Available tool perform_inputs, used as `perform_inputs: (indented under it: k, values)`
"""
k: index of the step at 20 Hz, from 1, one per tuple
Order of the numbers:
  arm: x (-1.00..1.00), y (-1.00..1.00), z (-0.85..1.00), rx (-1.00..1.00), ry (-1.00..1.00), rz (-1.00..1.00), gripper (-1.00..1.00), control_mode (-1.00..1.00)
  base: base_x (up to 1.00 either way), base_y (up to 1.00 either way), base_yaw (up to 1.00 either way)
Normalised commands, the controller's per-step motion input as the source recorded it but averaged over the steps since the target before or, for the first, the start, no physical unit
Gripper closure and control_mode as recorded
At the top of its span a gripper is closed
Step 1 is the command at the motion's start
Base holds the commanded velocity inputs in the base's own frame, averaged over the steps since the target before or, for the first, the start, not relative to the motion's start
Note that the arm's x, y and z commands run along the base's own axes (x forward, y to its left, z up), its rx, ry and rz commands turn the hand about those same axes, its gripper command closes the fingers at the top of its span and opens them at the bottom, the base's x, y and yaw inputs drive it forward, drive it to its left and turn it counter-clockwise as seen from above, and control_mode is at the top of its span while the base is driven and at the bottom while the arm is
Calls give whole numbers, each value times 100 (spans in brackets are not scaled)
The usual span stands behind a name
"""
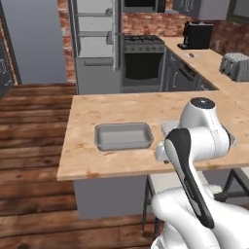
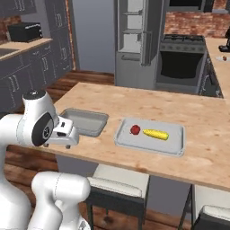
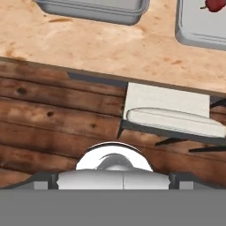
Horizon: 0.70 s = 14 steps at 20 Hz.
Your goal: Place the cold items (bell pepper and corn) from the fridge in one tupperware on the dining counter. Place the warm items (kebab skewer and hot dog) in the stove area in another tupperware.
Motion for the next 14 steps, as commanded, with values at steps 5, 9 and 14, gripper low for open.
perform_inputs:
  k: [5, 9, 14]
  values:
    - [0, 0, 0, 0, 0, 0, -100, 100, 1, 100, -13]
    - [0, 0, 0, 0, 0, 0, -100, 100, 0, 100, -12]
    - [0, 0, 0, 0, 0, 0, -100, 100, 5, 100, -17]
